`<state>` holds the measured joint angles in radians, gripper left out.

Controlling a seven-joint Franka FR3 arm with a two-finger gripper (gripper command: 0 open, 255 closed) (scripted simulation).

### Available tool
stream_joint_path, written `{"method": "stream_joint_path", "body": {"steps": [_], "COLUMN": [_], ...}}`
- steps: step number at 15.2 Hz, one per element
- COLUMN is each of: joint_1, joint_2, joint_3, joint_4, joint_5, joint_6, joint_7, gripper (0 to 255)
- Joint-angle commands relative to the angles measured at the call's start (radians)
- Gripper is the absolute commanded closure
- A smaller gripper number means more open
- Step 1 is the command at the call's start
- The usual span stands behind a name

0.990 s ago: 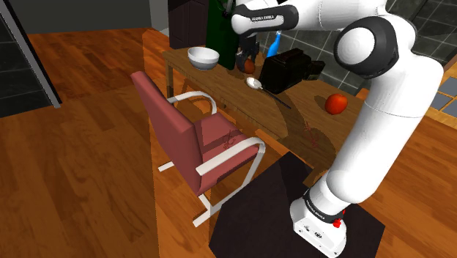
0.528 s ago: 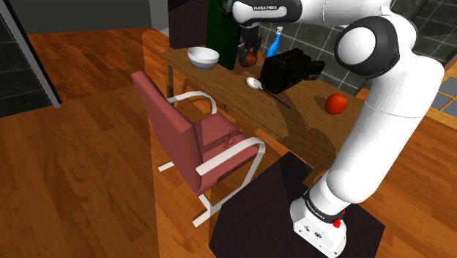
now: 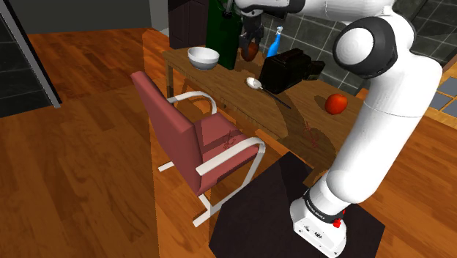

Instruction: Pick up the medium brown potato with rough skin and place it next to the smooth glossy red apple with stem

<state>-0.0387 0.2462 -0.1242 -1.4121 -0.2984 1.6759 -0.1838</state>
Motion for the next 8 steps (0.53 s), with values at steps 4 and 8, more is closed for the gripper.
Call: {"method": "stream_joint_path", "body": {"steps": [4, 8], "joint_1": [-0.046, -0.092], "joint_2": [-0.08, -0.144], "joint_3": [-0.03, -0.065], "joint_4": [-0.102, -0.191], "joint_5": [-0.004, -0.008], "joint_6": [0.046, 0.095], "joint_7": [-0.067, -0.136], "gripper": [255, 255]}}
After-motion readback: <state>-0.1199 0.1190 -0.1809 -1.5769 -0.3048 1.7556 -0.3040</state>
